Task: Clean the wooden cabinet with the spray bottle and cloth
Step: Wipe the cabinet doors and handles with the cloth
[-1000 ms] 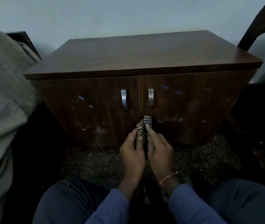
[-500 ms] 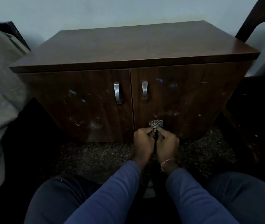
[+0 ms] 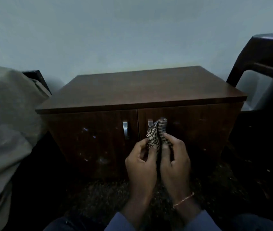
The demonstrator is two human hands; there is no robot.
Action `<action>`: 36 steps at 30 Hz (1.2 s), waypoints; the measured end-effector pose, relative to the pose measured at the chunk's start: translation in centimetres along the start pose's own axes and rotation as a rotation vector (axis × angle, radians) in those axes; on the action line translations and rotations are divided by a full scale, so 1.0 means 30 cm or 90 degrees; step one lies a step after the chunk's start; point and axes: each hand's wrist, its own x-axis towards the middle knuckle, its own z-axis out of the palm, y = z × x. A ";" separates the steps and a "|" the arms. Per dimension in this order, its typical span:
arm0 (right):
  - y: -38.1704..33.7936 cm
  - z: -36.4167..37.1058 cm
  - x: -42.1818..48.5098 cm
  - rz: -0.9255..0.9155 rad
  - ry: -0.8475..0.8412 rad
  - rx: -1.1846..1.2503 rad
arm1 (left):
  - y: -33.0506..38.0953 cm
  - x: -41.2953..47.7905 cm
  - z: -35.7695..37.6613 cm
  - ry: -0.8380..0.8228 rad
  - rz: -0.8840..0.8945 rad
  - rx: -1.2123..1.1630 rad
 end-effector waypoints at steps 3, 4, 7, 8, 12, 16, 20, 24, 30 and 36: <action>-0.057 0.003 0.082 -0.121 -0.136 -0.028 | 0.074 0.082 -0.003 -0.031 -0.090 -0.155; -0.052 0.004 0.097 -0.158 -0.167 -0.071 | 0.092 0.110 -0.012 -0.065 -0.123 -0.221; -0.008 0.026 0.133 -0.209 -0.139 -0.159 | 0.127 0.170 -0.037 -0.181 -0.123 -0.250; 0.007 0.036 0.148 -0.218 -0.098 -0.159 | 0.131 0.180 -0.043 -0.210 -0.093 -0.202; 0.027 0.074 0.208 -0.351 -0.014 -0.256 | 0.098 0.236 -0.078 -0.137 0.140 0.117; 0.073 0.057 0.258 -0.403 -0.035 -0.314 | 0.076 0.313 -0.042 -0.110 0.215 0.283; 0.186 -0.072 0.269 -0.212 0.099 -0.262 | 0.111 0.336 -0.026 -0.175 0.273 0.332; 0.134 -0.025 0.236 -0.055 0.175 -0.192 | 0.160 0.407 -0.065 -0.108 0.422 0.305; 0.043 0.075 0.270 -0.367 -0.086 -0.294 | 0.234 0.563 0.041 -0.163 0.329 0.297; 0.168 -0.078 0.304 -0.003 0.306 -0.103 | 0.220 0.601 0.061 -0.230 0.296 0.358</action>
